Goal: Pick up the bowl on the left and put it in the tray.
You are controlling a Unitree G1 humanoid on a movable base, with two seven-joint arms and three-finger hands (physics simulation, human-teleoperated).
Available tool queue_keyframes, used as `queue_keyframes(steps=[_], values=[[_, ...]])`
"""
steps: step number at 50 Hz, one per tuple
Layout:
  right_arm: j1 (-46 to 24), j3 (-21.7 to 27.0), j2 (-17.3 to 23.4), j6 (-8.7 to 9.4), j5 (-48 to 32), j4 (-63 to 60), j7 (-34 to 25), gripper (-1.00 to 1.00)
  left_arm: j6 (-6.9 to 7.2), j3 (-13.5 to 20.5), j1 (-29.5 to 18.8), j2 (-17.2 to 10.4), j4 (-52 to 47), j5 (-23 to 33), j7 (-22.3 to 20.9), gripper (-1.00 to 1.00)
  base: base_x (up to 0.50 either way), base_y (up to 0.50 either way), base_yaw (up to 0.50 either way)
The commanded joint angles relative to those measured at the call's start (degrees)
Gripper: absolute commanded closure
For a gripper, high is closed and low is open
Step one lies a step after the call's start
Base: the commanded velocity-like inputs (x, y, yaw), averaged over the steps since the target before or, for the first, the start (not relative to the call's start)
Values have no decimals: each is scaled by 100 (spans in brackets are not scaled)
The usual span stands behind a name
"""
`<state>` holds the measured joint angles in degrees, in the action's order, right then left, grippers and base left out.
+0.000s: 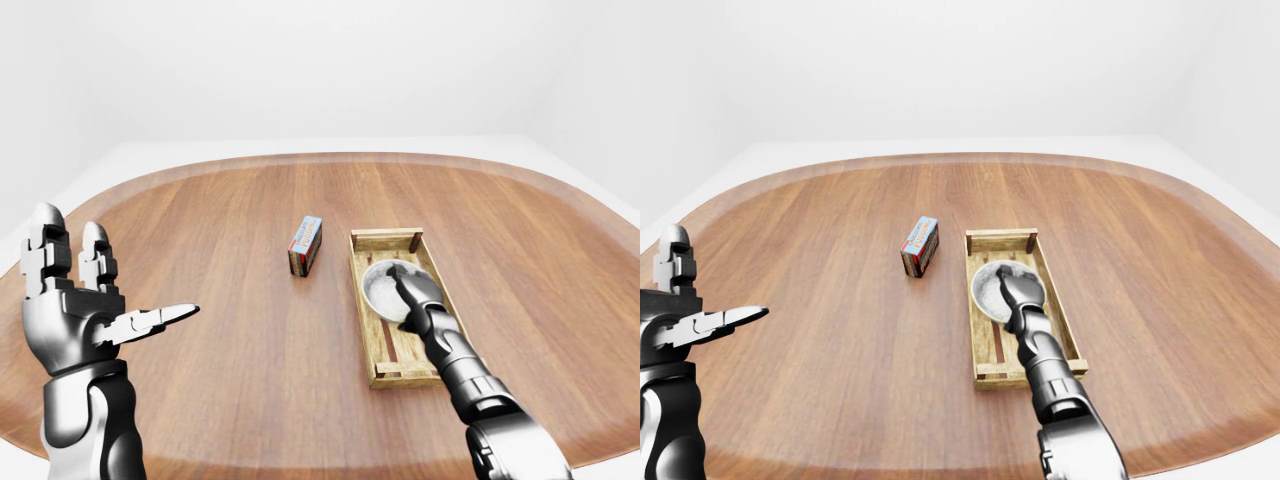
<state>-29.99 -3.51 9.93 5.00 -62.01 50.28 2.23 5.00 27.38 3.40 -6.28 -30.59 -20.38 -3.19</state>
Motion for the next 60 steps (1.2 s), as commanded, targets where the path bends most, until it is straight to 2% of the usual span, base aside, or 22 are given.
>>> queue_keyframes(steps=[1, 13, 28, 35, 42, 48, 50, 52, 55, 60], values=[[76, -31, -38, 0, -28, -103, -26, -100, 0, -13, 7, 13, 8, 15, -9, -100, 0, 0, 0], [87, 0, -32, 0, 22, -38, -65, -100, 0, 0, 3, 2, 20, 11, -14, -100, 0, 0, 0], [293, 14, -17, 0, -133, -584, -371, -100, 0, -17, 3, 6, 1, 12, 5, -100, 0, 0, 0], [652, -32, 1, 0, -610, -1823, -1146, -100, 0, 16, -4, -5, -4, -7, 2, -100, 0, 0, 0], [1121, -56, -157, 0, -1281, -3069, -1830, -100, 0, -2, -20, -9, 32, 6, 8, -100, 0, 0, 0], [1768, -265, -497, 0, -2312, -4720, -2716, -100, 0, -8, -13, -6, -1, 7, 18, -100, 0, 0, 0], [1783, -217, -544, 0, -2378, -4751, -2742, -100, 0, -8, -15, -7, -9, 4, 21, -100, 0, 0, 0], [2028, -363, -699, 0, -2822, -5475, -3158, -100, 0, -4, -17, -9, -9, 3, 16, -100, 0, 0, 0], [2174, -378, -860, 0, -3240, -5946, -3268, -100, 0, 2, -21, -11, 5, -1, 14, -100, 0, 0, 0], [2376, -544, -1143, 0, -3772, -6895, -3870, -100, 0, -7, -13, -5, -26, 0, 18, -100, 0, 0, 0]])
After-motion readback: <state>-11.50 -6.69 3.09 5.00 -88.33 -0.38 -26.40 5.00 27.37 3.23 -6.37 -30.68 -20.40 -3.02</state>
